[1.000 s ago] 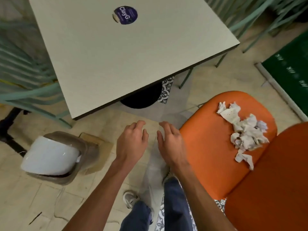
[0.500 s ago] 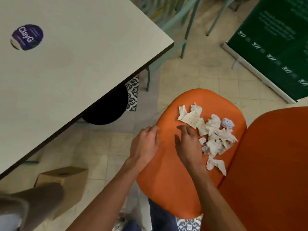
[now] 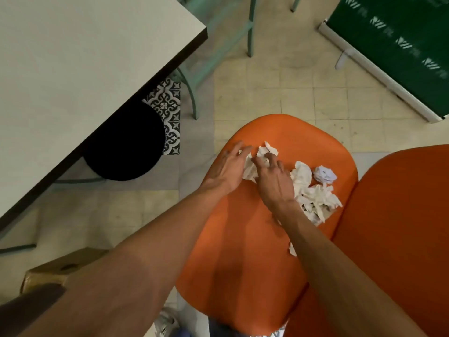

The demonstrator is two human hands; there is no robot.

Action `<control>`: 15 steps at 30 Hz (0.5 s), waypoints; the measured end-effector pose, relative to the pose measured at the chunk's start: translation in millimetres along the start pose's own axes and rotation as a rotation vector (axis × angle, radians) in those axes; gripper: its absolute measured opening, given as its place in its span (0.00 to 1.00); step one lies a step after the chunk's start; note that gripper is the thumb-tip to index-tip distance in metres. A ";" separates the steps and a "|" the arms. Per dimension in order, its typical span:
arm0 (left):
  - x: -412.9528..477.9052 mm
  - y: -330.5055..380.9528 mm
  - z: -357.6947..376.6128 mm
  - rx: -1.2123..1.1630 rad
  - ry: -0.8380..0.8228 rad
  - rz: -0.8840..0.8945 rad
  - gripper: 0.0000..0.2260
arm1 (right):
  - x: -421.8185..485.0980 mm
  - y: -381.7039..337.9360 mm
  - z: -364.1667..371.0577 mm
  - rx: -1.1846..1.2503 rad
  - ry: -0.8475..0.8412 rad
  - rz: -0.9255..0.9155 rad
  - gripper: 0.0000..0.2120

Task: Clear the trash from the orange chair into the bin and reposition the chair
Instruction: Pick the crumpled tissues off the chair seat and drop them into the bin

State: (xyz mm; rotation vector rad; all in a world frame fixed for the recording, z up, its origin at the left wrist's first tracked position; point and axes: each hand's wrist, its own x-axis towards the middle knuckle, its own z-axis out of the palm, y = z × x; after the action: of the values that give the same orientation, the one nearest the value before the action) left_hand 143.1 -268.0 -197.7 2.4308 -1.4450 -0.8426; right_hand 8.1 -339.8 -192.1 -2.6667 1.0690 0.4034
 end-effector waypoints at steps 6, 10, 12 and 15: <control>15.4 -27.1 27.3 0.063 -0.013 0.124 0.17 | -8.3 -5.8 10.1 0.096 0.015 0.022 0.28; -9.3 -29.9 28.1 0.001 0.031 0.108 0.12 | -29.1 -16.9 12.6 0.186 -0.003 0.038 0.27; -23.8 -33.0 28.5 -0.025 -0.007 0.037 0.10 | -40.7 -21.3 13.1 0.192 0.000 0.053 0.25; -49.2 -42.8 27.0 -0.081 0.006 -0.074 0.08 | -55.0 -28.9 12.4 0.176 0.040 0.080 0.25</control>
State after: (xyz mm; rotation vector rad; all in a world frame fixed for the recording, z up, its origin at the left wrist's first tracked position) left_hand 142.0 -201.1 -220.0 2.4378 -1.2994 -0.8900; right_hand -11.8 -280.7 -181.5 -2.4936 1.1688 0.2585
